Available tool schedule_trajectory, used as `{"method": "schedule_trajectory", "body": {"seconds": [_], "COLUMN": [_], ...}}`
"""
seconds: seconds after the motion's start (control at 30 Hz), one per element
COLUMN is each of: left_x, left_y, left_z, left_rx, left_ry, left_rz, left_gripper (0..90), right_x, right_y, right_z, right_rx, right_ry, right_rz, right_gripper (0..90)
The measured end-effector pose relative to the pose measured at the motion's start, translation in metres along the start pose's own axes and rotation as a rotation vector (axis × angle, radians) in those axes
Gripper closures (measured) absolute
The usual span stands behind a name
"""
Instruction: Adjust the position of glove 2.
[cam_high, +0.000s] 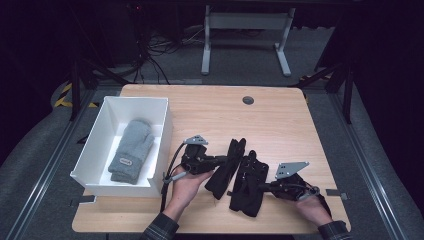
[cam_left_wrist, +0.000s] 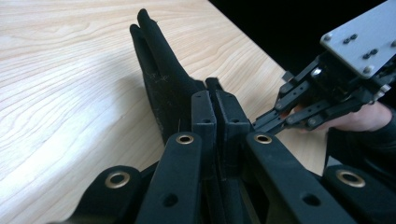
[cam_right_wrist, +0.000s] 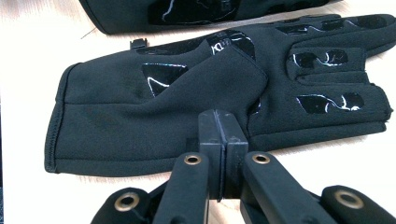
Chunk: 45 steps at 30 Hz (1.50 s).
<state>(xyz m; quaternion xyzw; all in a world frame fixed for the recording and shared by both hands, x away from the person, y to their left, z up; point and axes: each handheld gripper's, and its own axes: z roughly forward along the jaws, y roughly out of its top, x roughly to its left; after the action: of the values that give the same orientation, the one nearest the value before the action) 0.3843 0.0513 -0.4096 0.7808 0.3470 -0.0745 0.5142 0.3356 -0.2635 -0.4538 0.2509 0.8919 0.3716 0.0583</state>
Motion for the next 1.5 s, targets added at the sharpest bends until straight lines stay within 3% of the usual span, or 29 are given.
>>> {"method": "schedule_trajectory", "body": {"seconds": [0.47,0.7,0.8,0.93,1.1,1.5], "left_x": [-0.012,-0.014,-0.012,-0.011,-0.013,-0.02], "left_y": [-0.003,-0.006,-0.006,-0.007,-0.006,-0.008], "left_z": [0.006,0.004,0.002,0.001,0.002,0.012], "left_rx": [0.023,0.023,0.018,0.015,0.013,0.035], "left_ry": [-0.022,-0.017,-0.015,-0.016,-0.021,-0.033], "left_rz": [-0.017,-0.025,-0.031,-0.034,-0.037,-0.031], "left_gripper": [87.7,87.7,87.7,87.7,87.7,87.7], "right_x": [0.002,0.011,0.011,0.003,0.001,0.013], "right_y": [0.003,0.014,0.014,0.005,0.0,0.015], "right_z": [0.006,0.019,0.015,0.002,0.0,0.02], "right_rx": [0.001,0.012,0.004,0.004,0.012,0.014], "right_ry": [0.004,0.022,0.015,-0.009,-0.007,0.023], "right_rz": [-0.007,-0.044,-0.05,-0.018,-0.006,-0.052], "right_gripper": [90.0,90.0,90.0,90.0,90.0,90.0]}}
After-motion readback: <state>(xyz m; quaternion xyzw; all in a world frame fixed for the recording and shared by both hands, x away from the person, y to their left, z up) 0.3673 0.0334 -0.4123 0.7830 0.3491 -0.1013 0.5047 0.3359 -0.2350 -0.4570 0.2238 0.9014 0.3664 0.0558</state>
